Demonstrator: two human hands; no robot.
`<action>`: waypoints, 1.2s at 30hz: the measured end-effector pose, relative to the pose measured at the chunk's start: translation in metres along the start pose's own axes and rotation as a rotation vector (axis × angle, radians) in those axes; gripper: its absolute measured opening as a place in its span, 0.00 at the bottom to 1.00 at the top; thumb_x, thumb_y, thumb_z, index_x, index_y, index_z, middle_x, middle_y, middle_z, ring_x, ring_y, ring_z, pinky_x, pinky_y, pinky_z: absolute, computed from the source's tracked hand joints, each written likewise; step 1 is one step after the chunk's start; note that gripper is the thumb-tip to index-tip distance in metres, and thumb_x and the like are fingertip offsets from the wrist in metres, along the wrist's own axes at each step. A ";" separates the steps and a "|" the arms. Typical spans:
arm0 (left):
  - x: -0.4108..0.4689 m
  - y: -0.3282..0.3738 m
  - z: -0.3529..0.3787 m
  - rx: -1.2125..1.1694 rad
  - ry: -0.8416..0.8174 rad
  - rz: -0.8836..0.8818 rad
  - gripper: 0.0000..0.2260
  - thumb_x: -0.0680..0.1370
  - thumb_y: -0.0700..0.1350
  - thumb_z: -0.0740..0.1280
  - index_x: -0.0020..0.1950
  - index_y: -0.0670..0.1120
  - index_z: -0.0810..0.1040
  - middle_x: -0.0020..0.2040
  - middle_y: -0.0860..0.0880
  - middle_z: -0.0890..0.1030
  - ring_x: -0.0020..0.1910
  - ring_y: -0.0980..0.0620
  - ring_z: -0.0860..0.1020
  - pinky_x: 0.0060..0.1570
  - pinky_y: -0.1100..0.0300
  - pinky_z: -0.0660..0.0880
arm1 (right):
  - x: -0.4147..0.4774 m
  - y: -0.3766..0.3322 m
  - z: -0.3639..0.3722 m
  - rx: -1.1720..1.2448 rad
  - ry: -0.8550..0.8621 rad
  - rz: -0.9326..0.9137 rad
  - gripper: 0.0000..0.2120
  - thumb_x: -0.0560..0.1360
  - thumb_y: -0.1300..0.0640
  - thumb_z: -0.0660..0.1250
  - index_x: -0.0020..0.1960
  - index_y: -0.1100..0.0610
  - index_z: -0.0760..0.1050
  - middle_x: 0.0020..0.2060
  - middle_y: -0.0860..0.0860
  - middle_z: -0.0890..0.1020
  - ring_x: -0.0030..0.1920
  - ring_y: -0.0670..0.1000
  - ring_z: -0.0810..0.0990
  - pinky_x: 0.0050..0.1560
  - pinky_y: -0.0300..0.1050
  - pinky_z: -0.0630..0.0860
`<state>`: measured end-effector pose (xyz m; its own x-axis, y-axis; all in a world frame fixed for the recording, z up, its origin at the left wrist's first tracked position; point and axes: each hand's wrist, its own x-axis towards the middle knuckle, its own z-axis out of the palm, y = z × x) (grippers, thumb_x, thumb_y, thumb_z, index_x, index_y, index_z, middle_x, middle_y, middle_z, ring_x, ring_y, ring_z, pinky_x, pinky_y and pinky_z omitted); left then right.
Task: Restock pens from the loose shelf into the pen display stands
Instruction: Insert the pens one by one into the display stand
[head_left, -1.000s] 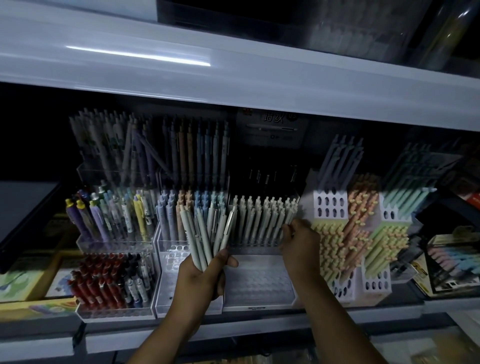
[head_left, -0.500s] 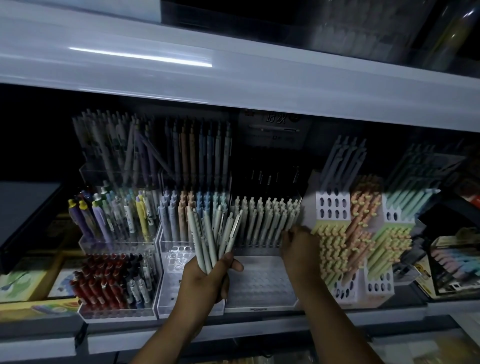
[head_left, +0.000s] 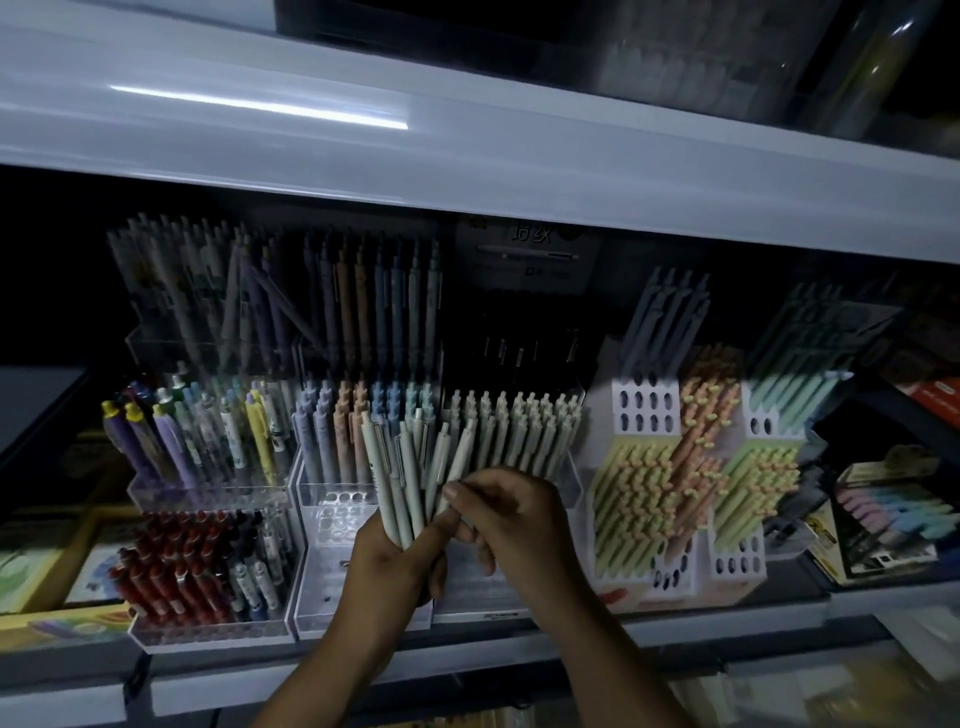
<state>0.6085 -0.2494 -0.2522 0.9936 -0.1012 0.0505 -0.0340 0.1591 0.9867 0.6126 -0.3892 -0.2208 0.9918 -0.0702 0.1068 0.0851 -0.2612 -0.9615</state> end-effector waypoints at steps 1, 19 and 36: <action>0.000 0.000 0.000 0.011 -0.004 0.006 0.13 0.80 0.45 0.68 0.40 0.37 0.81 0.22 0.41 0.71 0.20 0.49 0.67 0.25 0.59 0.67 | -0.001 0.000 0.001 0.007 0.009 -0.002 0.07 0.77 0.56 0.72 0.44 0.59 0.83 0.28 0.49 0.81 0.25 0.43 0.75 0.28 0.39 0.71; -0.004 0.004 -0.002 -0.034 0.007 -0.097 0.14 0.84 0.41 0.63 0.49 0.29 0.80 0.25 0.50 0.78 0.19 0.52 0.66 0.23 0.62 0.63 | 0.023 0.048 -0.064 -0.056 0.583 -0.068 0.04 0.80 0.59 0.70 0.49 0.58 0.82 0.30 0.53 0.82 0.26 0.53 0.80 0.28 0.56 0.80; -0.008 0.004 0.002 -0.036 -0.005 -0.142 0.10 0.84 0.37 0.63 0.54 0.30 0.79 0.24 0.49 0.78 0.20 0.51 0.66 0.23 0.62 0.64 | 0.048 0.064 -0.067 -0.762 0.681 -0.176 0.08 0.79 0.62 0.68 0.41 0.61 0.81 0.26 0.57 0.78 0.25 0.55 0.76 0.30 0.40 0.65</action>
<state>0.6003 -0.2502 -0.2480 0.9876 -0.1299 -0.0883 0.1109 0.1782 0.9777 0.6591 -0.4733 -0.2605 0.6870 -0.4391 0.5790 -0.0943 -0.8439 -0.5282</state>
